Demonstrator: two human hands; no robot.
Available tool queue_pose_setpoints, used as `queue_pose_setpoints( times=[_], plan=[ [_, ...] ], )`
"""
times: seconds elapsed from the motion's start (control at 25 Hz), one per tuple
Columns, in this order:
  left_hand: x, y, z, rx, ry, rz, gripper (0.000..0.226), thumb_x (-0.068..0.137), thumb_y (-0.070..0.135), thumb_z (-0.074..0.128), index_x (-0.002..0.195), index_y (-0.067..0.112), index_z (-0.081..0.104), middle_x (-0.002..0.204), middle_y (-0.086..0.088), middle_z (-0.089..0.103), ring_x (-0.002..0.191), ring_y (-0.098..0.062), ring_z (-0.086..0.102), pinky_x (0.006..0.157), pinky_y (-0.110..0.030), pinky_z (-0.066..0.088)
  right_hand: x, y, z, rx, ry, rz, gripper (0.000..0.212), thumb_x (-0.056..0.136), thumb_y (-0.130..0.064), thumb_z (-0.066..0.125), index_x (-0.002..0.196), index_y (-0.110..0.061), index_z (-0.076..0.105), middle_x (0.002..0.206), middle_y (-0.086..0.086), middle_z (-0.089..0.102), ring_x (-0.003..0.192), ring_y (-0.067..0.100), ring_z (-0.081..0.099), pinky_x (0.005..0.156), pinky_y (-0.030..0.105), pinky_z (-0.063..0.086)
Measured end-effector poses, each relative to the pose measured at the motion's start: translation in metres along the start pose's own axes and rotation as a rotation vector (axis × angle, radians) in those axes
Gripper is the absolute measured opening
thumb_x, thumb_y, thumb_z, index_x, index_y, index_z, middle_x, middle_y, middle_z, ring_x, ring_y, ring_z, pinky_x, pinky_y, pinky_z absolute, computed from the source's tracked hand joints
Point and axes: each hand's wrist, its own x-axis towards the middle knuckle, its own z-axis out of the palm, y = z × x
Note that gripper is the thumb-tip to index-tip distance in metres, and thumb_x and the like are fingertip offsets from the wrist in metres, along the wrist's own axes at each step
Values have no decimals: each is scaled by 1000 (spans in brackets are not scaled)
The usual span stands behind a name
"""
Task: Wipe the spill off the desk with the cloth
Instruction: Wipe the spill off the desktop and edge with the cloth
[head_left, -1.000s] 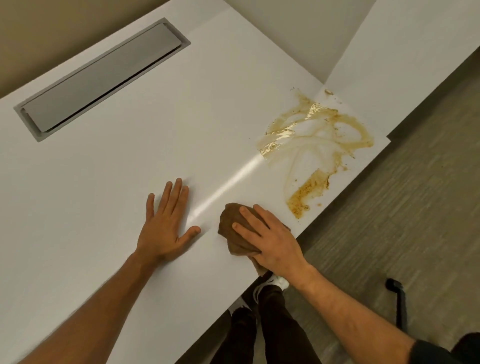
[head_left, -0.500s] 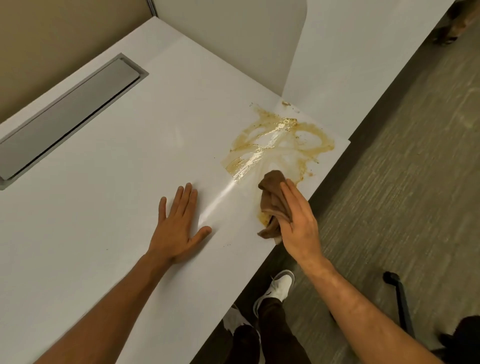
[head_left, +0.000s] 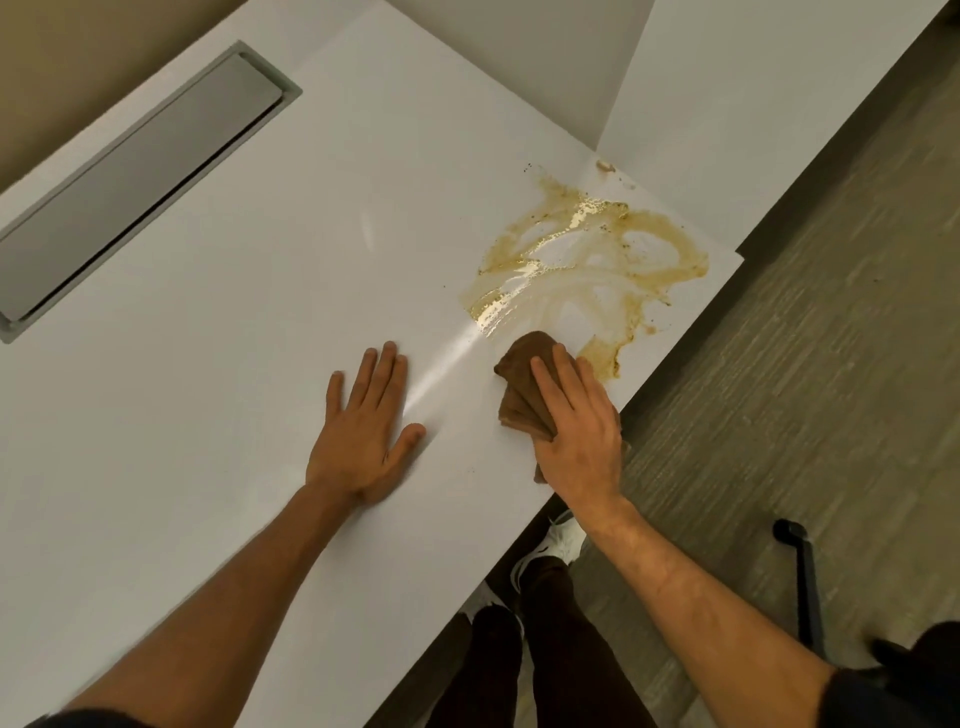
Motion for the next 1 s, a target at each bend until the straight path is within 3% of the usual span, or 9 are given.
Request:
queue_pose_setpoints(
  times=[0.28, 0.48, 0.6, 0.84, 1.0],
  plan=[
    [0, -3, 0, -21, 18, 18, 78, 104, 65, 0, 168, 21, -5, 177, 2, -12, 163, -16, -13, 129, -43, -15, -6, -20, 0, 80, -183, -306, 83, 76, -19, 80, 152, -25, 46, 162, 4, 42, 143, 38, 44, 109, 53, 46],
    [0, -1, 1, -11, 28, 11, 78, 104, 63, -3, 168, 19, -4, 177, 0, -9, 163, -17, -13, 131, -50, -8, -14, -39, 6, 174, -364, -550, 74, 86, -32, 78, 152, -30, 45, 165, -3, 37, 150, 34, 34, 120, 49, 30],
    [0, -2, 2, 5, 31, 14, 79, 103, 65, -4, 168, 19, -5, 177, 0, -11, 162, -16, -14, 131, -51, -8, -9, -28, -2, 202, -499, -627, 68, 88, -28, 78, 149, -33, 49, 165, -7, 36, 153, 32, 27, 123, 49, 21],
    [-1, -1, 2, 42, 28, 12, 83, 102, 69, -1, 168, 19, -9, 176, 2, -17, 161, -14, -18, 130, -47, -13, -40, -1, -29, 307, -590, -684, 66, 78, -9, 79, 138, -32, 62, 155, -7, 49, 145, 23, 42, 115, 49, 40],
    [-1, -2, 4, 30, 37, 8, 79, 104, 67, 7, 168, 22, -10, 176, 5, -18, 162, -14, -17, 131, -50, -8, -44, 26, -58, 293, -452, -578, 48, 76, -15, 88, 122, -22, 75, 142, -2, 64, 128, 27, 62, 100, 48, 56]
  ],
)
